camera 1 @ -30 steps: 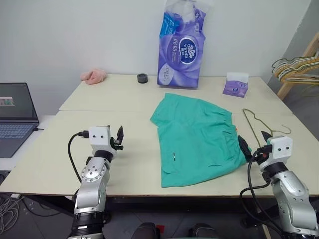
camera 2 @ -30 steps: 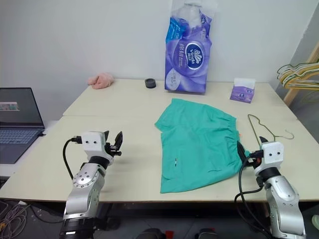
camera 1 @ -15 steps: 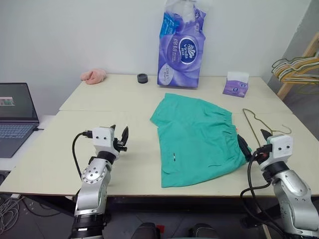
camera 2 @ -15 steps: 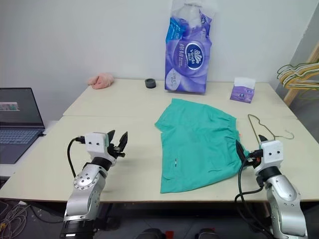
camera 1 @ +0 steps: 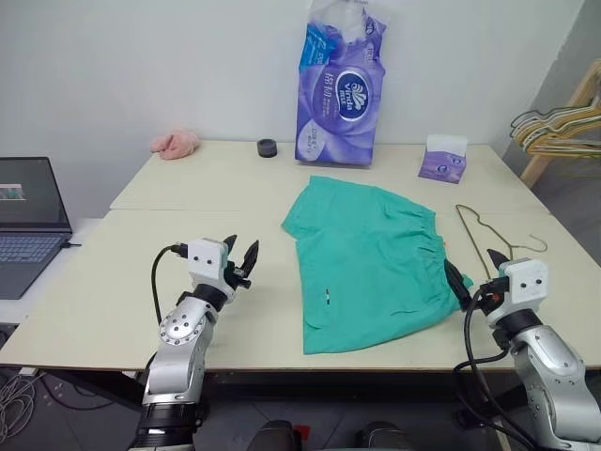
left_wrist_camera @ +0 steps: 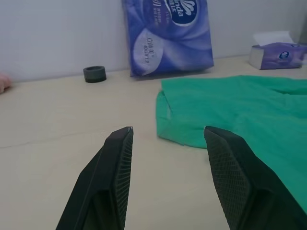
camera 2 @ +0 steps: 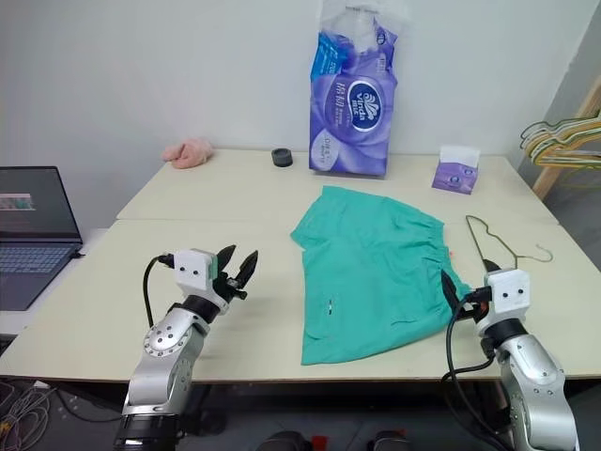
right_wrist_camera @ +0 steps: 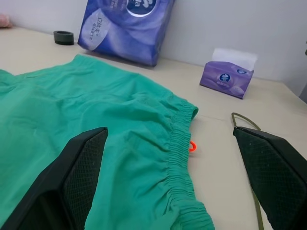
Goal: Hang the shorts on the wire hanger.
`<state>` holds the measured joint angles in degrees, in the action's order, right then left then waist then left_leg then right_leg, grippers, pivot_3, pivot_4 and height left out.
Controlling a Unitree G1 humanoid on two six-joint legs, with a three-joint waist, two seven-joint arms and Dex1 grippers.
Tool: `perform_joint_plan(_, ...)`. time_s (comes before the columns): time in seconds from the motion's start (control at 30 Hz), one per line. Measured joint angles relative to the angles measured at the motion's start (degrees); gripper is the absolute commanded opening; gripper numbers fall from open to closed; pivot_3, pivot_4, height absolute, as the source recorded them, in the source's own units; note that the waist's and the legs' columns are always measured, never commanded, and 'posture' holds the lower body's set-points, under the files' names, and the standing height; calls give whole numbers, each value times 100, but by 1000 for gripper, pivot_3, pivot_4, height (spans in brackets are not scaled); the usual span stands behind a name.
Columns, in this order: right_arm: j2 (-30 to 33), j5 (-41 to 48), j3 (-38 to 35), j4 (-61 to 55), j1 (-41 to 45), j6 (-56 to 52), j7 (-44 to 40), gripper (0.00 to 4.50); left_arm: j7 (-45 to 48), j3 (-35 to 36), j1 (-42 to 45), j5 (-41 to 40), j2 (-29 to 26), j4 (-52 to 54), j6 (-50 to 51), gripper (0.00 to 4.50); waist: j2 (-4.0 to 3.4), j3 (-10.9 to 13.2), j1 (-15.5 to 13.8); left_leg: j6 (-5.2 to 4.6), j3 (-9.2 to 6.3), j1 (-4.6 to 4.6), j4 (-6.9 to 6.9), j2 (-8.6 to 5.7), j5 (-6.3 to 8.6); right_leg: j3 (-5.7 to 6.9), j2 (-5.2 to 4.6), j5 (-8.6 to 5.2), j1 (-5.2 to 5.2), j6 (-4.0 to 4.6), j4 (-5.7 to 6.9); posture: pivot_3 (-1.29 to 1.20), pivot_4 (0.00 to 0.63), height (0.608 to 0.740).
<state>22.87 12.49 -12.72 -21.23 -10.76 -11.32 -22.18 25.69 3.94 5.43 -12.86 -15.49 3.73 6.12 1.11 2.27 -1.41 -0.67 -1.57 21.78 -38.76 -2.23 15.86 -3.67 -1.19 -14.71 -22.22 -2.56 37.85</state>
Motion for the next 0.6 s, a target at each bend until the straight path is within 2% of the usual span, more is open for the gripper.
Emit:
perform_joint_plan(0.07,484,1,280,-375,-285,-80,-479,4500,687,-333,-8,-288,-288,250,287,3042,-7,3,24,-4,7,-2,0,0,2,1,3,-11,1,0,-1,-24,17,740)
perform_joint_plan(0.13,1036,60,482,-819,-634,-196,-1030,4500,1428,-781,83,-449,-720,395,691,3647,-10,2,38,-5,7,-5,0,1,3,0,6,-28,3,4,2,-24,17,740)
perform_joint_plan(0.23,1478,253,550,-1224,-1028,-372,-1586,4500,2446,-1348,362,-519,-1310,430,1083,4483,-7,7,87,-6,5,-5,1,4,4,3,13,-45,5,-6,3,-46,26,740)
perform_joint_plan(0.33,1668,363,560,-1359,-1248,-492,-1865,4500,3523,-1793,733,-656,-1954,546,1533,4483,-8,9,157,-8,6,-7,2,4,7,2,15,-72,5,8,5,-72,32,740)
perform_joint_plan(0.43,1666,405,544,-1372,-1285,-502,-1899,4500,4233,-2140,917,-607,-2338,564,1602,4483,-16,14,204,-10,9,-12,3,6,17,-4,8,-76,6,-1,8,-82,34,740)
perform_joint_plan(0.5,1647,407,506,-1372,-1293,-498,-1895,4500,4456,-2359,1014,-448,-2419,482,1532,4483,-17,19,238,-9,8,-12,3,7,19,-7,4,-77,5,-6,9,-95,37,740)
perform_joint_plan(0.6,1572,402,483,-1377,-1301,-453,-1875,4500,4137,-2589,1219,213,-2162,-191,998,4483,-17,22,245,-9,4,-13,1,6,19,-7,3,-74,9,-15,6,-117,38,740)
